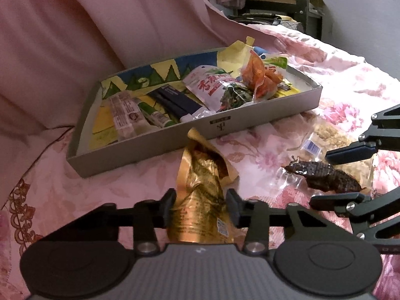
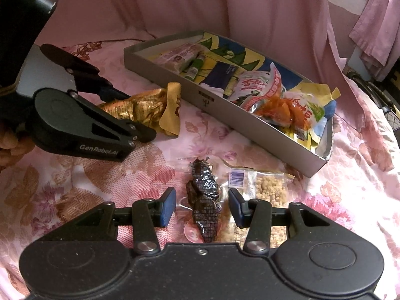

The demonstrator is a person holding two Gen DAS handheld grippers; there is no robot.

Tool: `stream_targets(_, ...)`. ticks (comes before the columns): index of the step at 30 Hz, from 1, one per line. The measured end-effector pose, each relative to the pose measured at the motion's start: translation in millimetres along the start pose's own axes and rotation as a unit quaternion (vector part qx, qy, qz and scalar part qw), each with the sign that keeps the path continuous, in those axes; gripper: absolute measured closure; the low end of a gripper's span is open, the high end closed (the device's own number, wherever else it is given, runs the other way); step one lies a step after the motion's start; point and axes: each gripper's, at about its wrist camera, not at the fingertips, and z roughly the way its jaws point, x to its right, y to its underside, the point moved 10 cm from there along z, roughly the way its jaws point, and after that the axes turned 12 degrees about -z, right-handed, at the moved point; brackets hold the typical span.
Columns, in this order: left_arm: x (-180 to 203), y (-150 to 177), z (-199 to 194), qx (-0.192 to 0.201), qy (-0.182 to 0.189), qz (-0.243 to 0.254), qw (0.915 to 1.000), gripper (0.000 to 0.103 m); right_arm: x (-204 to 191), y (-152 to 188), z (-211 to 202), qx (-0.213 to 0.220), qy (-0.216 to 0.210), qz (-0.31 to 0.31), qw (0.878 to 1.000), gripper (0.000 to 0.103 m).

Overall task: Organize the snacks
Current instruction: 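Grasp the gold wrapper with the left tool while the right tool grasps the dark meat pack, then carry the gold wrapper and dark meat pack into the tray and release both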

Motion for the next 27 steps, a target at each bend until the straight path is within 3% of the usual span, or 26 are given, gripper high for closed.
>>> stream_targets(7,-0.2,-3.4,-3.5,0.006,-0.005,-0.004,1.0,0.078,-4.6,-3.2,-3.4,0.012,0.01,-0.031,0.999,0.055)
stream_targets(21,-0.9,-25.4,-24.5,0.055,0.01,-0.046,0.9974,0.079,3.5,-20.3,-16.3,0.058,0.076,-0.102,0.99,0.055)
stream_targets(27,-2.0,-41.5,-34.3,0.082,0.015,-0.068,0.9942,0.08,17.3,-37.7,-24.9,0.099,0.126,-0.126,0.979,0.055)
